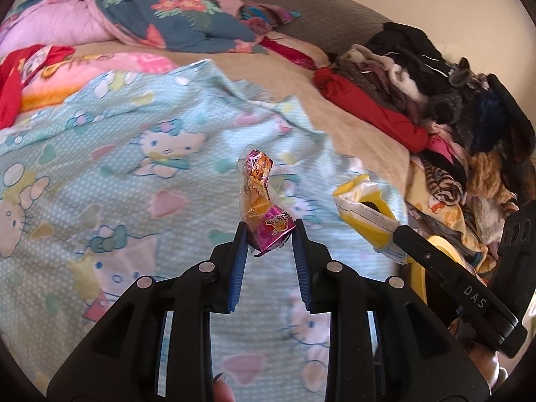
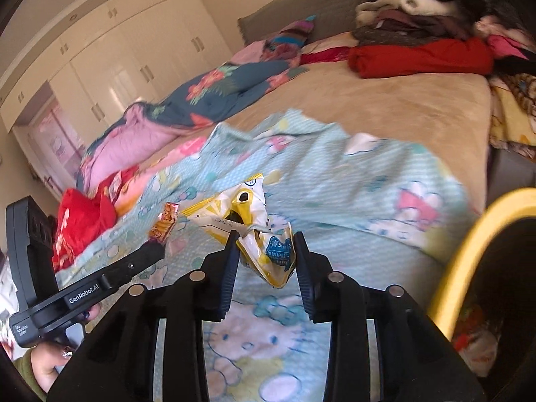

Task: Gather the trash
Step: 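Carry the pink wrapper and yellow bag with both tools over the bin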

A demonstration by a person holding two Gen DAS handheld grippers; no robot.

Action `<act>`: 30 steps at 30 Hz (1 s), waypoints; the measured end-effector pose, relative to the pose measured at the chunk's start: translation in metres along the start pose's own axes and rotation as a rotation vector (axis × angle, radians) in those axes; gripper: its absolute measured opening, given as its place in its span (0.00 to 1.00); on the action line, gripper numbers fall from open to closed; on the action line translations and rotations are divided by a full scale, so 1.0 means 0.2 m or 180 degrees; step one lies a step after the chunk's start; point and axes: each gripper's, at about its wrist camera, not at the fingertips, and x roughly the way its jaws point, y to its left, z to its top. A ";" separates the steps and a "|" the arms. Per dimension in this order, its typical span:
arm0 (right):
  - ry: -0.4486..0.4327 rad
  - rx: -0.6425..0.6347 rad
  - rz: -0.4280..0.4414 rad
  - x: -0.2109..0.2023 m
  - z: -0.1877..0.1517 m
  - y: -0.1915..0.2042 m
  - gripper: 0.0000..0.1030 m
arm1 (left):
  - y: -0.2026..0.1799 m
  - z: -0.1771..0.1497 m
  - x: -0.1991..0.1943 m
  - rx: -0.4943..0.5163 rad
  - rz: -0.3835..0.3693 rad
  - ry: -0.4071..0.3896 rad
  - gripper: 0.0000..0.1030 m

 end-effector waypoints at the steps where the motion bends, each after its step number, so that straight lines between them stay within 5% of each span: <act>1: -0.0010 0.0039 -0.0036 -0.03 0.00 -0.03 0.30 | -0.03 0.00 0.00 0.0035 -0.0027 -0.0006 0.20; 30: -0.0439 0.0593 -0.0687 -0.68 -0.13 -0.60 0.30 | -0.67 -0.19 -0.10 0.0826 -0.0596 0.0097 0.20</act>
